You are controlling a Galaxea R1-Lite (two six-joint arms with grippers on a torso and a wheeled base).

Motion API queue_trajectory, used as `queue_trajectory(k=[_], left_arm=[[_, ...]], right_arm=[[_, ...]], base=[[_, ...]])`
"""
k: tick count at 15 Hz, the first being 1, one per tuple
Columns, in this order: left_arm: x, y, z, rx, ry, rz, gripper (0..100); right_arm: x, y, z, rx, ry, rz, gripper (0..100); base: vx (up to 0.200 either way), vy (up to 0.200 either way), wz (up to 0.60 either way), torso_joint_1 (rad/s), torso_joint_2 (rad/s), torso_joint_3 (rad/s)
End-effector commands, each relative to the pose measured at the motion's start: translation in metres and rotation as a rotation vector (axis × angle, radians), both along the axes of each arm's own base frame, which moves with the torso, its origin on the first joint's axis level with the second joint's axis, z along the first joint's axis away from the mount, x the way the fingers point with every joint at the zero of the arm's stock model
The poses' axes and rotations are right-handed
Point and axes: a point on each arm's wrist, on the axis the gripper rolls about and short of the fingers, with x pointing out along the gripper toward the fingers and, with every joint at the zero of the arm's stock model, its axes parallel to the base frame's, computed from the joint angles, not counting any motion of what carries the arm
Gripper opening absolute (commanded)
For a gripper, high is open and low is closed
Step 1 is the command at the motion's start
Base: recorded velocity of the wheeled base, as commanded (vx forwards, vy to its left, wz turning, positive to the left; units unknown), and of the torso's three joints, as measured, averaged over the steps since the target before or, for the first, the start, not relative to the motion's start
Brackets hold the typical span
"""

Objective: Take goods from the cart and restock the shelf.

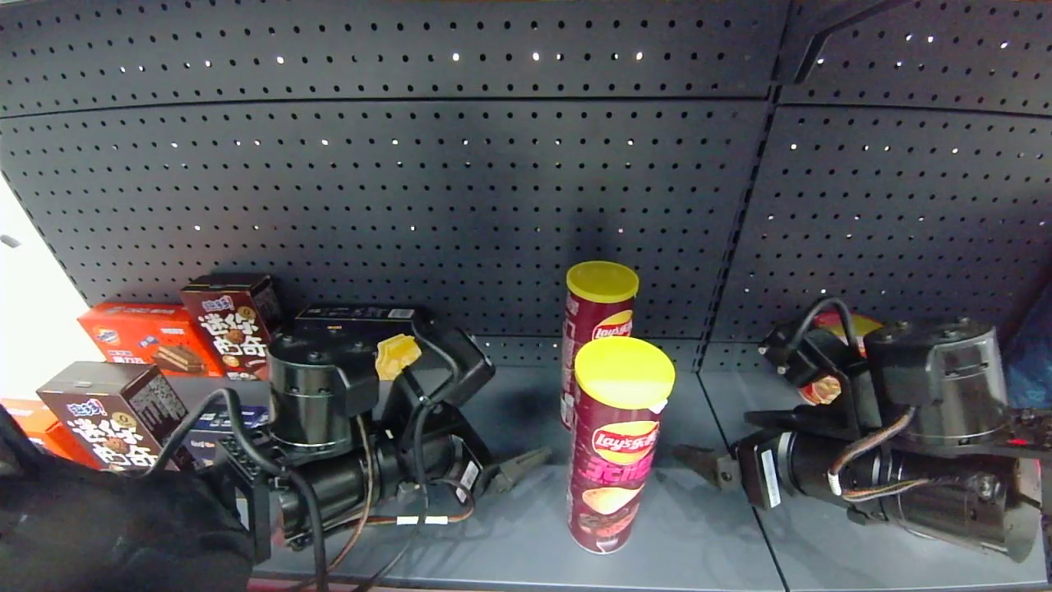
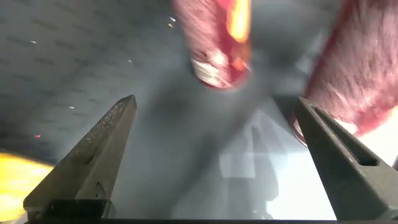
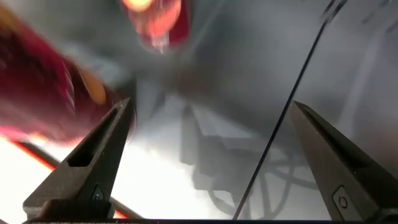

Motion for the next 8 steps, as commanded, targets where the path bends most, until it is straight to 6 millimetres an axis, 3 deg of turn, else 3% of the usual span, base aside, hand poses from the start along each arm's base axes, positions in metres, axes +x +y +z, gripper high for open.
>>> queue_trajectory(k=[1,4,6,8], left_arm=[[-0.005,0.02,0.032,-0.058,-0.095,0.052,100],[-0.011,0.042,0.055,-0.096,-0.169,0.113,100],[-0.025,0.078,0.08,-0.133,-0.263,0.221,100],[-0.037,0.099,0.088,-0.15,-0.299,0.284,100]], right_arm=[[0.003,-0.007,0.028,0.06,-0.093,-0.033,100],[-0.008,-0.024,0.049,0.108,-0.168,-0.066,100],[-0.037,-0.047,0.069,0.156,-0.26,-0.093,100],[-0.05,-0.068,0.073,0.169,-0.3,-0.155,100]], base=[[0.0,0.0,0.0,0.0,0.0,0.0],[0.0,0.0,0.0,0.0,0.0,0.0],[0.0,0.0,0.0,0.0,0.0,0.0],[0.0,0.0,0.0,0.0,0.0,0.0]])
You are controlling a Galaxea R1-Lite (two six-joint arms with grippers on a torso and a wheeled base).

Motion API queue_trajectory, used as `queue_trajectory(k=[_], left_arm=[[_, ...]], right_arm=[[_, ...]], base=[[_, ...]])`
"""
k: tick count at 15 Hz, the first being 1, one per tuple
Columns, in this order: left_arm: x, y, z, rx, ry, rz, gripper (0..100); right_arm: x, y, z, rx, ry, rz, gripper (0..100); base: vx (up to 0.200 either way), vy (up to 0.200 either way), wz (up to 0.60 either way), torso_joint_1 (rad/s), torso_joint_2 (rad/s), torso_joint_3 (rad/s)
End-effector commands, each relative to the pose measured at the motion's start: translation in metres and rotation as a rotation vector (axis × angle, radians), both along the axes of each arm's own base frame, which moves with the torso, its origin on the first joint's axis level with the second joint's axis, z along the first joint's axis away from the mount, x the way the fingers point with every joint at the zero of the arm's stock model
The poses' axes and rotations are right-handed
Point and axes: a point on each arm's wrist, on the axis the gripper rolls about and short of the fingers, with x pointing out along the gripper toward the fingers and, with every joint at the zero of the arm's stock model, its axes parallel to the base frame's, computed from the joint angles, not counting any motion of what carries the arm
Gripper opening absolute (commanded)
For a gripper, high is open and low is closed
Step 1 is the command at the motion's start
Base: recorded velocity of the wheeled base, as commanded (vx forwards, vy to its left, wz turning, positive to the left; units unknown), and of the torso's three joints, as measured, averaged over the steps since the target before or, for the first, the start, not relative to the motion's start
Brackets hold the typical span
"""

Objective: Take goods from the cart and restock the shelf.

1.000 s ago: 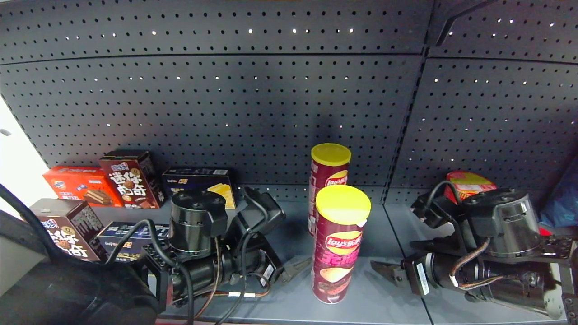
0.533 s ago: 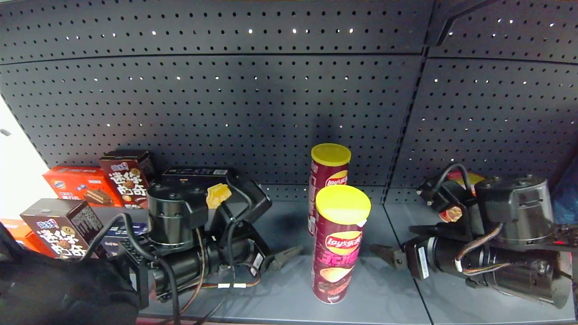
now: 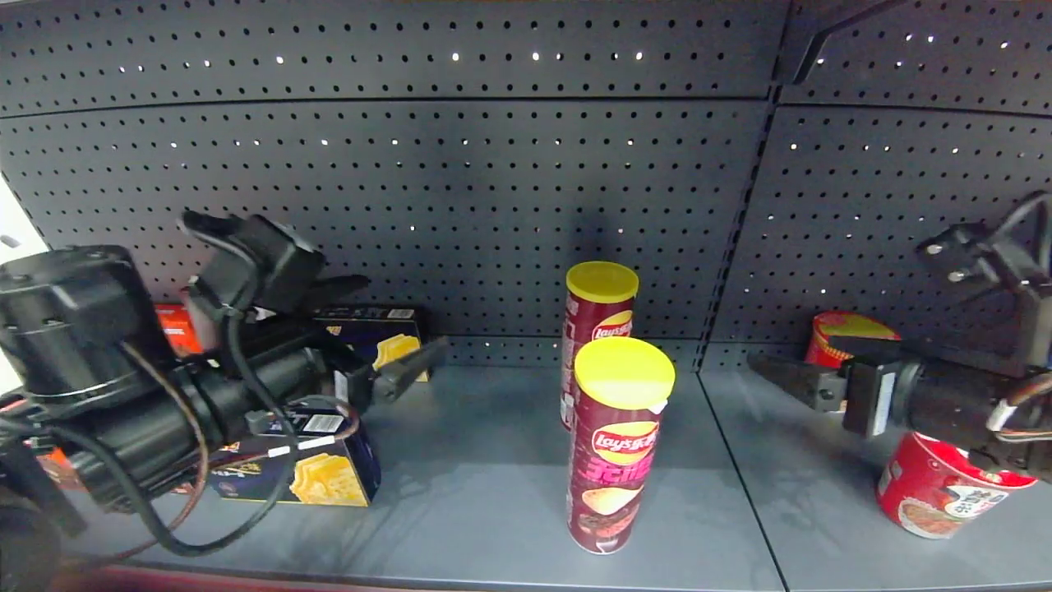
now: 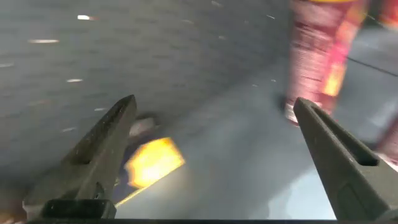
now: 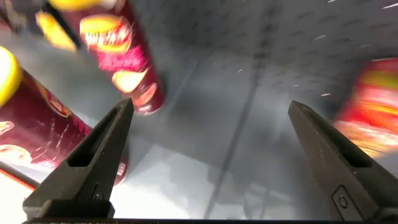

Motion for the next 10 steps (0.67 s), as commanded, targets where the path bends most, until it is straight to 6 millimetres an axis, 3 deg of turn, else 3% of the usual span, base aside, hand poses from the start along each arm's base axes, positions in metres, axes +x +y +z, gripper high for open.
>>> queue_trajectory(k=[1,5,10], left_arm=[[-0.036,0.038,0.018,-0.052,-0.083,0.115,100],[-0.088,0.064,0.007,-0.101,-0.107,0.214,100],[-0.152,0.081,-0.028,-0.145,-0.143,0.368,100]], right_arm=[[-0.04,-0.041,0.01,0.05,-0.102,-0.102,100],[-0.097,-0.074,-0.013,0.055,-0.127,-0.203,100],[-0.156,-0.098,-0.027,0.048,-0.167,-0.378,100]], base=[[0.0,0.0,0.0,0.0,0.0,0.0],[0.0,0.0,0.0,0.0,0.0,0.0],[0.0,0.0,0.0,0.0,0.0,0.0]])
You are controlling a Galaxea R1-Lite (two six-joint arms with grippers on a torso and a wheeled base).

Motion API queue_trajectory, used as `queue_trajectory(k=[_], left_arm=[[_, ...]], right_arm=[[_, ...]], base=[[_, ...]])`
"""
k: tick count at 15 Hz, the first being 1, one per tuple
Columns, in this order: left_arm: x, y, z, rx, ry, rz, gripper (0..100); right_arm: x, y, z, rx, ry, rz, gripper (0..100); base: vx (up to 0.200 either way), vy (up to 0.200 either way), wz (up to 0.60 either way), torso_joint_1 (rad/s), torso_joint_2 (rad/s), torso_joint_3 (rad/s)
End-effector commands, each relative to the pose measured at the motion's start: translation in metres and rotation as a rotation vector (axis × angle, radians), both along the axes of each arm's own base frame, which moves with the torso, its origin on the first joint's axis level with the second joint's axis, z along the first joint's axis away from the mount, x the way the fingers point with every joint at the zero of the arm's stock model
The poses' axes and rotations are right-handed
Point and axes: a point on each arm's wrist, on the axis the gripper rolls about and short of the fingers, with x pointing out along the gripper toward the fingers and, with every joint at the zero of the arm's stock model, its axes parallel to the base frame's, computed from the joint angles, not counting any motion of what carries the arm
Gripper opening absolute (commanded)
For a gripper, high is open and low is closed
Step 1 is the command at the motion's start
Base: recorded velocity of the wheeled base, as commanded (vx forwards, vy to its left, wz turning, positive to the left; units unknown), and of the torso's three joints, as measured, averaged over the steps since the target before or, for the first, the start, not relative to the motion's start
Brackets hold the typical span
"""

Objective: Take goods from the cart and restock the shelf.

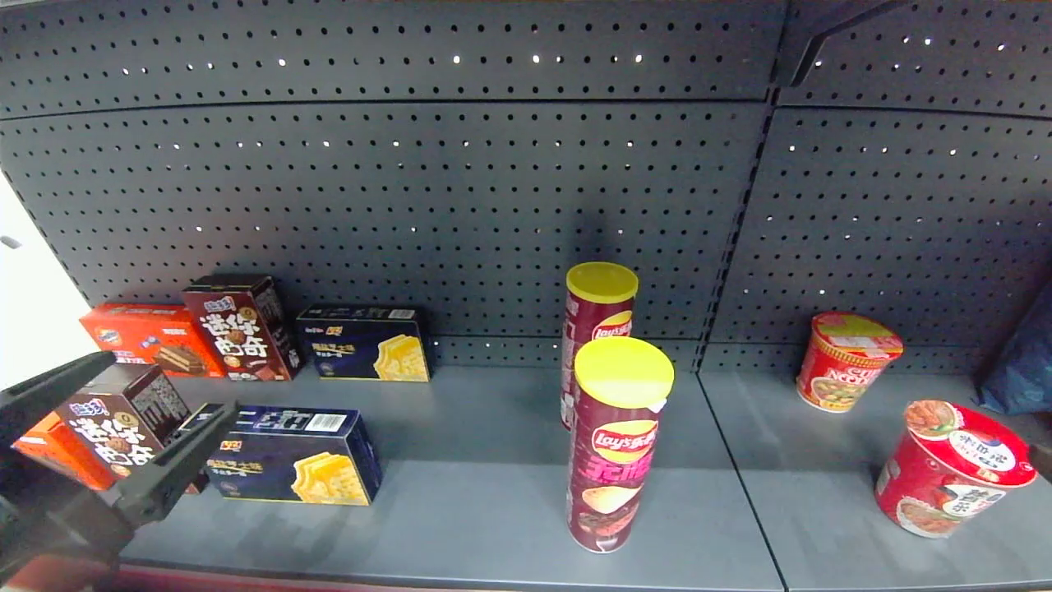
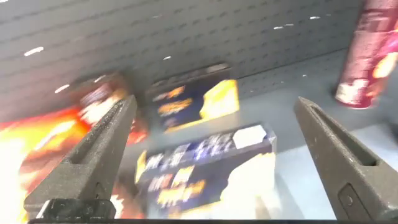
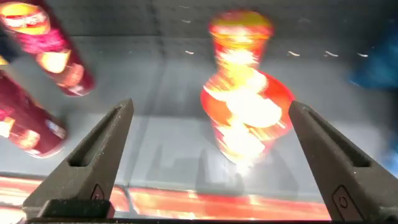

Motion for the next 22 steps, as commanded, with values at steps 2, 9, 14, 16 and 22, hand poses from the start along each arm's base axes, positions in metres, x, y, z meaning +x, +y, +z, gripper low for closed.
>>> queue_trajectory(k=[2,9,14,16,22], left_arm=[[-0.043,0.007,-0.018,-0.028,-0.081,0.14,100],[-0.127,0.014,-0.082,0.028,-0.064,0.196,100],[-0.123,0.013,-0.088,-0.015,-0.001,0.157,100],[-0.123,0.013,-0.096,-0.06,0.088,0.149,100],[-0.123,0.01,-0.097,-0.082,0.109,0.031,100]], right_arm=[[-0.05,-0.017,-0.015,0.013,-0.058,-0.138,100],[-0.091,-0.022,-0.057,-0.03,-0.219,-0.125,100],[-0.07,-0.018,-0.096,-0.041,-0.234,-0.07,100],[-0.065,-0.018,-0.111,-0.062,-0.198,-0.123,100],[-0.065,-0.018,-0.12,-0.03,-0.114,-0.121,100]], base=[[0.0,0.0,0.0,0.0,0.0,0.0],[0.0,0.0,0.0,0.0,0.0,0.0],[0.0,0.0,0.0,0.0,0.0,0.0],[0.0,0.0,0.0,0.0,0.0,0.0],[0.0,0.0,0.0,0.0,0.0,0.0]])
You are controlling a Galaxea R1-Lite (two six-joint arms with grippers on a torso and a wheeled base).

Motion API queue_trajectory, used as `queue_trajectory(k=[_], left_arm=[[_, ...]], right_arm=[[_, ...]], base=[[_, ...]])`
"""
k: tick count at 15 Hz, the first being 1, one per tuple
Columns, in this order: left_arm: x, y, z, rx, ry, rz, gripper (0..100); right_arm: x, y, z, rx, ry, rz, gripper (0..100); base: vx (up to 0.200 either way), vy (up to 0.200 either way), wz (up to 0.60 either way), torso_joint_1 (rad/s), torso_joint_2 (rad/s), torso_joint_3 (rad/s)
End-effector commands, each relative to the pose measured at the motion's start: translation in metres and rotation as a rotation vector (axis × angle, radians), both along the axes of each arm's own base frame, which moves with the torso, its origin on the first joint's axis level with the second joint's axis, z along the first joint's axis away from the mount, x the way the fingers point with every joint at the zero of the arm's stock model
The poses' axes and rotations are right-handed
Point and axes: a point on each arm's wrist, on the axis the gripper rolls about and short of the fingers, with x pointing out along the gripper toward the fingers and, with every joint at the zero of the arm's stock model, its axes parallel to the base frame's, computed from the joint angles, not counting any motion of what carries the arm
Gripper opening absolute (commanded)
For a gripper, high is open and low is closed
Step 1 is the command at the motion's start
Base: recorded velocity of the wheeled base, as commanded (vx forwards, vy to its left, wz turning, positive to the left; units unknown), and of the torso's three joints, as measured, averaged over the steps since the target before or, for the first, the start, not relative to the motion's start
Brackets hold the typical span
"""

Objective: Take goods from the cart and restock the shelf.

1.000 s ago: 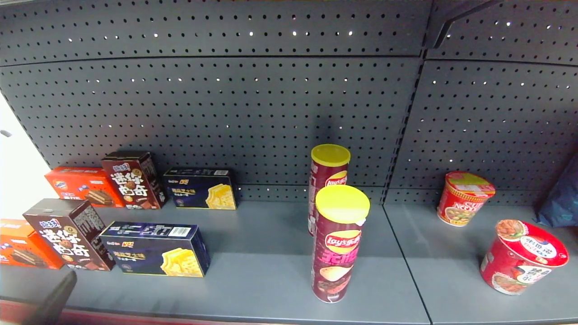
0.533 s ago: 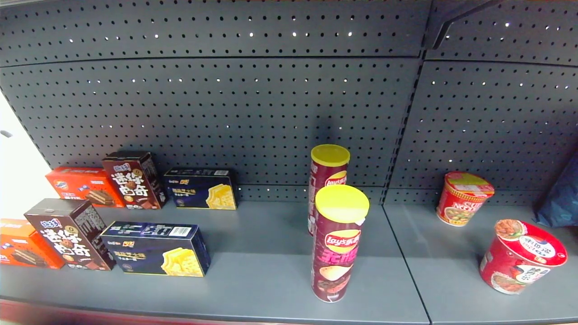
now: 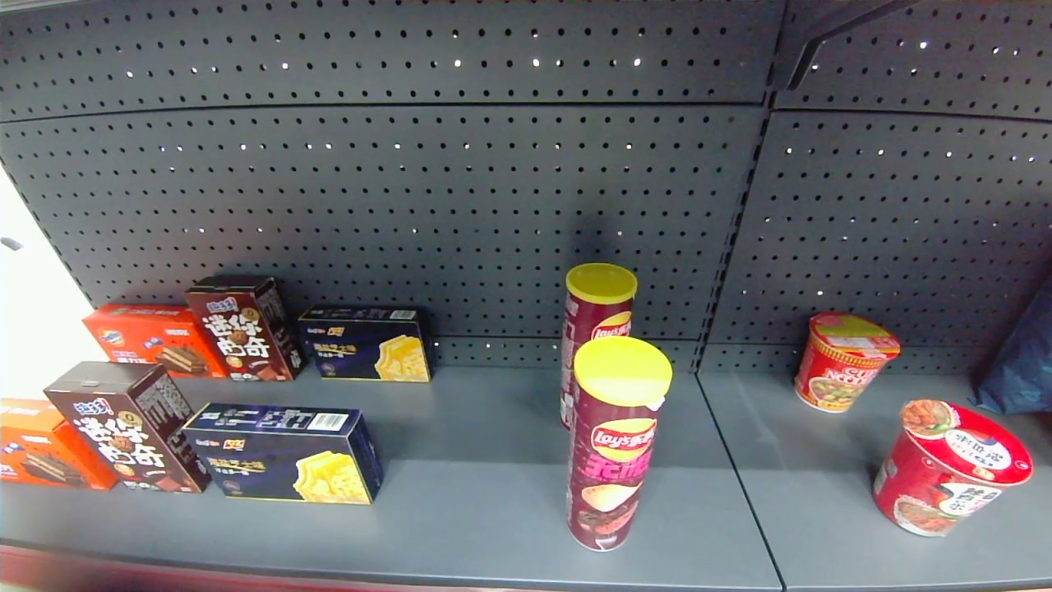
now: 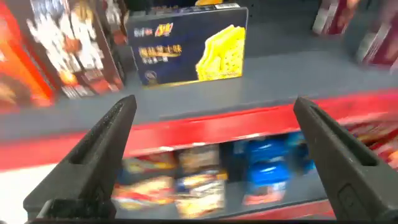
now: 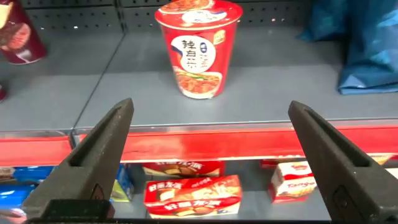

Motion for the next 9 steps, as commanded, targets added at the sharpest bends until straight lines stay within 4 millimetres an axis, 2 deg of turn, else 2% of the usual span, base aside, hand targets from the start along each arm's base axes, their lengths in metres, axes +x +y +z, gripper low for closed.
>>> queue_trajectory(k=[1,4,6,9], left_arm=[[0.0003,-0.0001,0.0001,0.063,-0.009,-0.004,100],[0.0003,0.0,0.0001,0.094,-0.014,-0.001,100],[0.0005,0.0,0.0,0.047,-0.002,0.001,100],[0.0005,-0.0001,0.0001,0.024,0.0,0.0,100]], right_arm=[[0.0006,0.0001,-0.0007,0.002,0.007,0.001,100],[0.0006,0.0001,-0.0007,0.002,0.007,0.0,100],[0.0006,0.0,-0.0007,0.005,0.007,-0.004,100],[0.0006,0.0004,-0.0007,-0.007,0.008,0.015,100]], base=[[0.0,0.0,0.0,0.0,0.0,0.0],[0.0,0.0,0.0,0.0,0.0,0.0],[0.0,-0.2,0.0,0.002,0.0,0.0],[0.0,0.0,0.0,0.0,0.0,0.0]])
